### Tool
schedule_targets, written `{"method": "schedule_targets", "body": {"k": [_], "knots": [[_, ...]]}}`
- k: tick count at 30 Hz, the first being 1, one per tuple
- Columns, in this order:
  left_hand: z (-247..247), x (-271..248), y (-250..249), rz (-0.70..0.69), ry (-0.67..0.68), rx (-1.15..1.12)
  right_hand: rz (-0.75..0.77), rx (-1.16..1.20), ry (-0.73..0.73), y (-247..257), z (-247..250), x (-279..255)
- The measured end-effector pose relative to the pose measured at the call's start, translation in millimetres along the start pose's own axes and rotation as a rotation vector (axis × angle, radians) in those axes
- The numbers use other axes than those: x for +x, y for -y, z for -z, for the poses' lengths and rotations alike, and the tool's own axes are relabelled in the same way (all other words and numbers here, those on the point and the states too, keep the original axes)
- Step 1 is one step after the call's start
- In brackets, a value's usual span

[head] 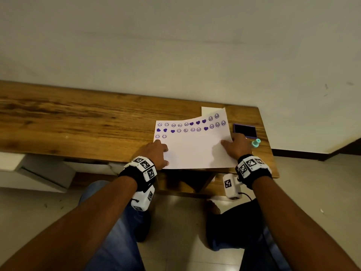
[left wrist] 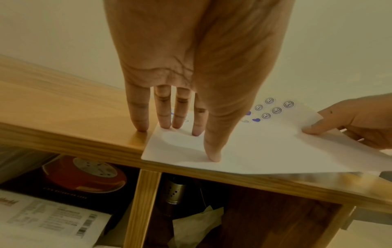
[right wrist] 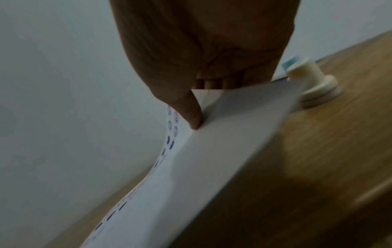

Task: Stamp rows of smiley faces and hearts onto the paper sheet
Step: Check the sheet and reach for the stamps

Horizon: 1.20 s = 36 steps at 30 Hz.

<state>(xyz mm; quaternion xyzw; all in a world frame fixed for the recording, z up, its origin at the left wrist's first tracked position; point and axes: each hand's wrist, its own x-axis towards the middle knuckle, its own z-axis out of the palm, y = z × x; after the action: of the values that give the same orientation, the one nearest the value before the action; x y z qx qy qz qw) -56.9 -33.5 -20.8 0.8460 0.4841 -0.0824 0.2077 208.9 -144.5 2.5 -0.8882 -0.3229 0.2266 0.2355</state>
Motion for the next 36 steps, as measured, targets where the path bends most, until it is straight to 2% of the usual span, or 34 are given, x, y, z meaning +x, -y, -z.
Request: {"method": "schedule_targets", "body": {"k": [2,5,8,9,13,17,19,28,36], "knots": [[1.8,0.5,3.5,0.0,-0.009,-0.077,0.027,0.093,-0.052,-5.6,-5.4,3.7],[14.5,6.6,14.8,0.026,-0.12,-0.266,0.073,0.3,-0.076,-13.0,-9.0,13.5],[31.5,23.1,36.9,0.075,-0.233,-0.222,0.132,0.487,-0.072,-16.5,-6.4,20.3],[39.3,28.8,43.4,0.084,-0.232,-0.203,0.135,0.551,-0.056,-14.8,-2.4,19.0],[68.5,61.0,71.9,0.148,-0.111,-0.049,0.139,0.817,-0.029,-16.4,4.9,23.2],[63.8,87.9,95.3,0.249,0.168,0.093,0.114,1.0,-0.031,-28.8,1.5,24.9],[52.6,93.8,100.0,0.254,0.251,0.111,0.131,1.034,-0.006,-30.8,4.5,21.4],[45.5,106.7,108.5,0.249,0.268,0.195,0.157,1.086,0.048,-37.9,7.6,37.6],[48.5,109.2,110.3,0.233,0.313,0.172,0.11,1.09,0.065,-42.5,8.0,41.0]]}}
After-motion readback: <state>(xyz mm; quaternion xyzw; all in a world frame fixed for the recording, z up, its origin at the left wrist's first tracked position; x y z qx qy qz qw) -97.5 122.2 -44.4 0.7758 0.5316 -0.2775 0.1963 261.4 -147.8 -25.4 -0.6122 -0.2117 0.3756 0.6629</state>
